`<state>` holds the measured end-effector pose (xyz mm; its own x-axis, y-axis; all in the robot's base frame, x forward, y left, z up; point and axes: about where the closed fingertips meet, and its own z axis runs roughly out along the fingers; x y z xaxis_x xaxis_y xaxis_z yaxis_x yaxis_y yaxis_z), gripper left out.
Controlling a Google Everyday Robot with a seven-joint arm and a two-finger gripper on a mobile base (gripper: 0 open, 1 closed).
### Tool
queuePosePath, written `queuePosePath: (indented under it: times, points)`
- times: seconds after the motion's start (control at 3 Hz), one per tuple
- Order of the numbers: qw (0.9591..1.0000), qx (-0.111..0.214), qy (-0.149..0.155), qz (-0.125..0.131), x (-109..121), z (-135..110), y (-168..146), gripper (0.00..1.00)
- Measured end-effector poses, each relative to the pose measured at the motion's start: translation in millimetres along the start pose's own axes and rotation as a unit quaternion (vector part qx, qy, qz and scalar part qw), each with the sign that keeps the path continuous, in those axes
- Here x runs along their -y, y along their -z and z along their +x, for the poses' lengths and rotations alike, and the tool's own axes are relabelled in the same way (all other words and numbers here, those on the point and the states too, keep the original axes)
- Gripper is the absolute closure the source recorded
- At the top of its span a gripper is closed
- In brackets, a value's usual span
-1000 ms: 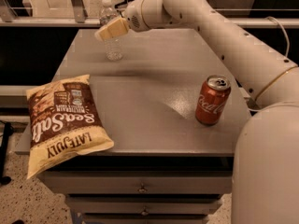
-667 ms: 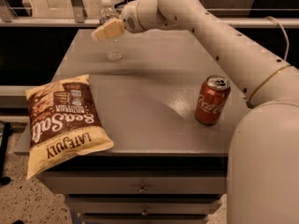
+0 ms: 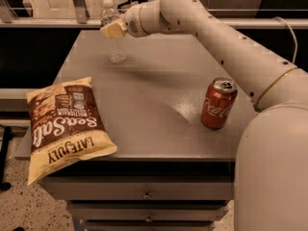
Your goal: Knock water bottle over
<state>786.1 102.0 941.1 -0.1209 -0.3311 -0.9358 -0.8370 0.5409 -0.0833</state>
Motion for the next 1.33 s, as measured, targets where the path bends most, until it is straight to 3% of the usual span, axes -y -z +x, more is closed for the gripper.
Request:
queuePosePath:
  times: [0.33,0.67,1.0,1.33]
  points:
    - [1.0,-0.002,0.0,-0.009,6,2,8,0.78]
    - [0.9997,-0.007,0.012,-0.018,22,-1,37,0.99]
    - [0.9982,-0.03,0.041,-0.031,38,-4,69,1.0]
    - [0.9921,-0.08,0.083,-0.049,42,2,93,1.0]
